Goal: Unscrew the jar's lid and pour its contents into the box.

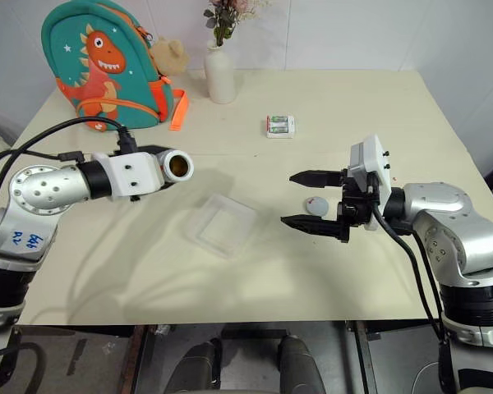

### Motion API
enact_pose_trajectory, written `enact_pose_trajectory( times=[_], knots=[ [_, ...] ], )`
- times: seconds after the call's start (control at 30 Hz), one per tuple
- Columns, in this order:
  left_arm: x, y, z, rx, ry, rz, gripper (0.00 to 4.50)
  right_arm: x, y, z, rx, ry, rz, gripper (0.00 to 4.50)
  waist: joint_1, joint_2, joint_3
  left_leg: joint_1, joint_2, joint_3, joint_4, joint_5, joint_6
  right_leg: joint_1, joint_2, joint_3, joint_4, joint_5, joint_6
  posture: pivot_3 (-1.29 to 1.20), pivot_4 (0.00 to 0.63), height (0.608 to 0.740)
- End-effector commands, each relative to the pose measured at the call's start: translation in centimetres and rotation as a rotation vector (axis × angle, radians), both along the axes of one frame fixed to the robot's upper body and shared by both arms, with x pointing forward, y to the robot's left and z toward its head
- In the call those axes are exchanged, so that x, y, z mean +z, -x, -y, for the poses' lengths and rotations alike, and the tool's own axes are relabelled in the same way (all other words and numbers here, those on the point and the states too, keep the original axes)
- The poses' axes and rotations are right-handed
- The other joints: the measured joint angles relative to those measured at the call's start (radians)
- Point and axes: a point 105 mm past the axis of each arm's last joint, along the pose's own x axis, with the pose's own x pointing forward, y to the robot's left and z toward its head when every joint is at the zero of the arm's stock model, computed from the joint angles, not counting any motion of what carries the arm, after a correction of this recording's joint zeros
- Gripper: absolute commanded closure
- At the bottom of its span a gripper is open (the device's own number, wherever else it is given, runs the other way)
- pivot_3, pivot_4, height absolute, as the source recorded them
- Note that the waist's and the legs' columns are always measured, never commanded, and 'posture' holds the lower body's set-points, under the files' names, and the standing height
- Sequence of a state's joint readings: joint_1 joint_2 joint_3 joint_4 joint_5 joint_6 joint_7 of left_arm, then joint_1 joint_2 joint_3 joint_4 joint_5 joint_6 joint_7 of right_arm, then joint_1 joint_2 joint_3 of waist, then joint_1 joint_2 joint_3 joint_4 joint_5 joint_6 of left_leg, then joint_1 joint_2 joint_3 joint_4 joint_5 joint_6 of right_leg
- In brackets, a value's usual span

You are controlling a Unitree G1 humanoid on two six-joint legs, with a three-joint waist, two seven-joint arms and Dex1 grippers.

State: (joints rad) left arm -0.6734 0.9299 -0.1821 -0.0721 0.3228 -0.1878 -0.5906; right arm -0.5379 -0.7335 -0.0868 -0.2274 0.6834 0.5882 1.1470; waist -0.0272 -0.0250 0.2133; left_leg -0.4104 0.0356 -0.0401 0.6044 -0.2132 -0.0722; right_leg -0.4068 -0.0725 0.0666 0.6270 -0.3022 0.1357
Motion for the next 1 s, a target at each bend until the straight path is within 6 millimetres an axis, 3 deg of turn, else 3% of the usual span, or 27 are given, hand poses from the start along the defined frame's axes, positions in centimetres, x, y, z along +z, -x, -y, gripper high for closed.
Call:
enact_pose_trajectory(
  times=[0.03,0.13,0.23,0.5,1.0],
  knots=[
    [2.3,-0.2,1.1,-0.072,-0.257,0.368,2.53,0.5,0.0,-0.2,-0.007,-0.027,0.034,0.05,0.002,0.000,0.000,0.000,0.000,0.000,0.000,0.000,0.000,0.000,0.000,0.000,0.000,0.000,0.000,0.00,0.150,0.740],
    [2.7,-1.5,1.3,-0.087,-0.424,0.559,2.53,0.4,-0.1,-0.6,-0.009,-0.057,0.023,0.05,0.001,0.000,0.000,-0.001,0.000,0.000,0.001,0.000,0.000,-0.001,0.000,0.001,0.000,0.001,0.001,0.00,0.150,0.740],
    [2.7,-2.2,2.6,-0.151,-0.479,0.659,2.53,0.4,-0.2,-0.9,-0.010,-0.081,0.018,0.05,0.000,0.000,0.000,-0.002,-0.001,0.000,0.002,0.000,0.000,0.000,0.000,0.001,0.001,0.001,0.002,0.00,0.150,0.740],
    [2.3,-1.9,6.0,-0.312,-0.536,0.743,2.53,0.0,-0.5,-1.2,-0.032,-0.123,-0.001,0.05,0.000,0.000,0.000,-0.008,-0.001,0.000,0.008,0.000,0.000,-0.005,0.000,0.001,0.003,0.002,0.004,0.00,0.150,0.740],
    [1.8,-3.3,5.2,-0.252,-0.612,0.741,2.53,0.0,-0.6,-1.3,-0.042,-0.161,-0.004,0.05,0.001,0.000,0.000,-0.008,-0.002,-0.001,0.009,0.002,0.002,-0.005,0.000,0.001,0.009,0.002,0.004,0.00,0.150,0.740]
  ],
)
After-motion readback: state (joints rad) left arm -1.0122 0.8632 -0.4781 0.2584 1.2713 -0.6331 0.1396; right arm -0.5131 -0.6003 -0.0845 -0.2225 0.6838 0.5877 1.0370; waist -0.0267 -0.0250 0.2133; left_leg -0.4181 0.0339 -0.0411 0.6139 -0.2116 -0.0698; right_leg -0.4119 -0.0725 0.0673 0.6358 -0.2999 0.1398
